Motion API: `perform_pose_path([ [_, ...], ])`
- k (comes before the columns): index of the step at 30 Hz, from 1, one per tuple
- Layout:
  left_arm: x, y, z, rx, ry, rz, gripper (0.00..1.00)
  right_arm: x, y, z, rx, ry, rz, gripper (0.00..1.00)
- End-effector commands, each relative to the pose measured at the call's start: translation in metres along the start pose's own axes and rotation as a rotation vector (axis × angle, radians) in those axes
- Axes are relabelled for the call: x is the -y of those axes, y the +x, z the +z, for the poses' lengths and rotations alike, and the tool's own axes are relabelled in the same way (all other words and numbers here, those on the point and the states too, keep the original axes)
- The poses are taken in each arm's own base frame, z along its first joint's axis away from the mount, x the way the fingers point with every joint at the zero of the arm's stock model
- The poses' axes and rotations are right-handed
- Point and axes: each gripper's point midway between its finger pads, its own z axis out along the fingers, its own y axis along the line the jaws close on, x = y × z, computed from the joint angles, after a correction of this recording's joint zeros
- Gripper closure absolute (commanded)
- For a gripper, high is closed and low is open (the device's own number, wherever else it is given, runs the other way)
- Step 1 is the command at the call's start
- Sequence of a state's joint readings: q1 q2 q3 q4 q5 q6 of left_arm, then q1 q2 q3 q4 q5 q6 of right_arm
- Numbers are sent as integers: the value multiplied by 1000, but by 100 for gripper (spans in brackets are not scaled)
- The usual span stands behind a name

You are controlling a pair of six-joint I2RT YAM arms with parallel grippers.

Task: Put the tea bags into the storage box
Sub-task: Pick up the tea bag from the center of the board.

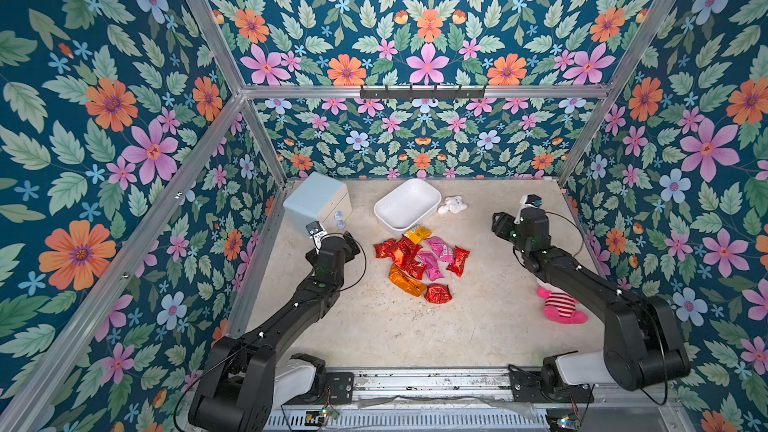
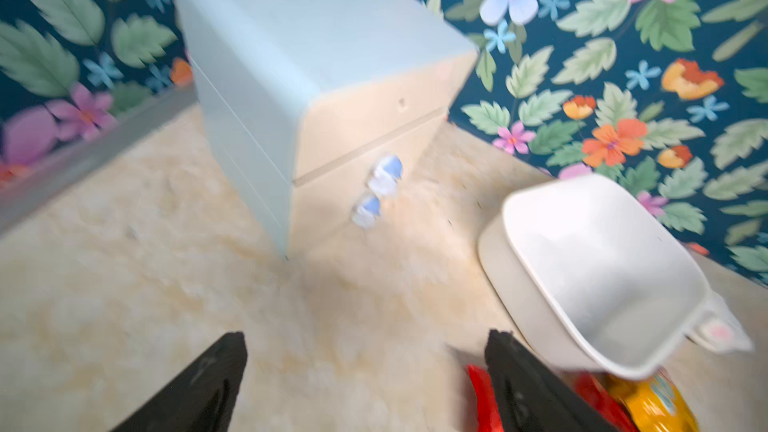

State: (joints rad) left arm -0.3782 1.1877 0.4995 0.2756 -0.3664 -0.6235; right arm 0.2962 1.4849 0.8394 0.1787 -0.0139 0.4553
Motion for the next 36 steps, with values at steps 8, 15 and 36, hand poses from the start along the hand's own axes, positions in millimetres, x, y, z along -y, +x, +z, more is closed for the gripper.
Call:
perform_pose_path([
  [8, 47, 40, 3, -125, 133, -111, 3, -23, 118, 39, -429, 66, -34, 30],
  [15, 52, 53, 6, -154, 161, -116, 3, -17, 140, 45, -476, 123, -68, 29],
  [36, 37, 59, -2, -159, 137, -110, 2, -44, 88, 27, -348, 90, -89, 84],
])
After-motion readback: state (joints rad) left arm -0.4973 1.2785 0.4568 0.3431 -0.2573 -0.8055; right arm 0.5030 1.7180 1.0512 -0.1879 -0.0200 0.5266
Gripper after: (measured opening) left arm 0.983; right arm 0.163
